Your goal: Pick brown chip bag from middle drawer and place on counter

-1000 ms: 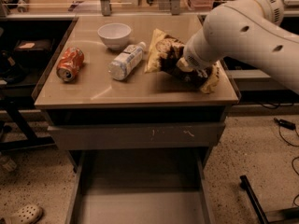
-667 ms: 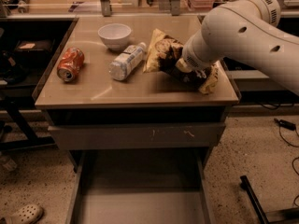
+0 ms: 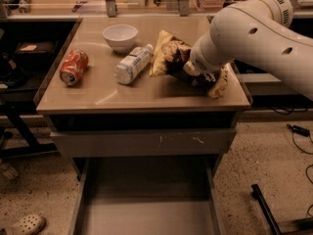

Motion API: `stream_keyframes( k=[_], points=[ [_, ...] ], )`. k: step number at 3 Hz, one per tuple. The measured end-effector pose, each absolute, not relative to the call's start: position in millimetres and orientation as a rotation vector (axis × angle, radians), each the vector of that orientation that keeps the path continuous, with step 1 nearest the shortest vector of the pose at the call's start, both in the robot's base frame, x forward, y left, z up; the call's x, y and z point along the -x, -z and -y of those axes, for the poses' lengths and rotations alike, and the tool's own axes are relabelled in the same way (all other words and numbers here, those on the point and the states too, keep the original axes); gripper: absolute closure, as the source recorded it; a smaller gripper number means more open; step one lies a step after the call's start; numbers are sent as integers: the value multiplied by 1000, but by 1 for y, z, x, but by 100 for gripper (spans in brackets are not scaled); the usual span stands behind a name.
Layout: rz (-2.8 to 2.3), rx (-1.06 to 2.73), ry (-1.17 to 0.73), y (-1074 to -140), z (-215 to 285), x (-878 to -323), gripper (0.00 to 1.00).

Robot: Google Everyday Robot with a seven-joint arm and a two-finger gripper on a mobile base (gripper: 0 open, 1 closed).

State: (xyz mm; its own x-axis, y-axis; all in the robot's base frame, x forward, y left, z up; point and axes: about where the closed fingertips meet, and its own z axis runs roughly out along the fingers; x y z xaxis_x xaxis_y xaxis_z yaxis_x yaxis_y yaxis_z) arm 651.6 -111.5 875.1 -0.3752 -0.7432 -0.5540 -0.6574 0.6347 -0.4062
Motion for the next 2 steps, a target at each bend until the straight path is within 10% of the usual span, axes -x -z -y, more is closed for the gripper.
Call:
stream_keyframes(
  k=[2],
  points=[
    [-2127, 1089, 151, -875, 112, -652, 15]
  ],
)
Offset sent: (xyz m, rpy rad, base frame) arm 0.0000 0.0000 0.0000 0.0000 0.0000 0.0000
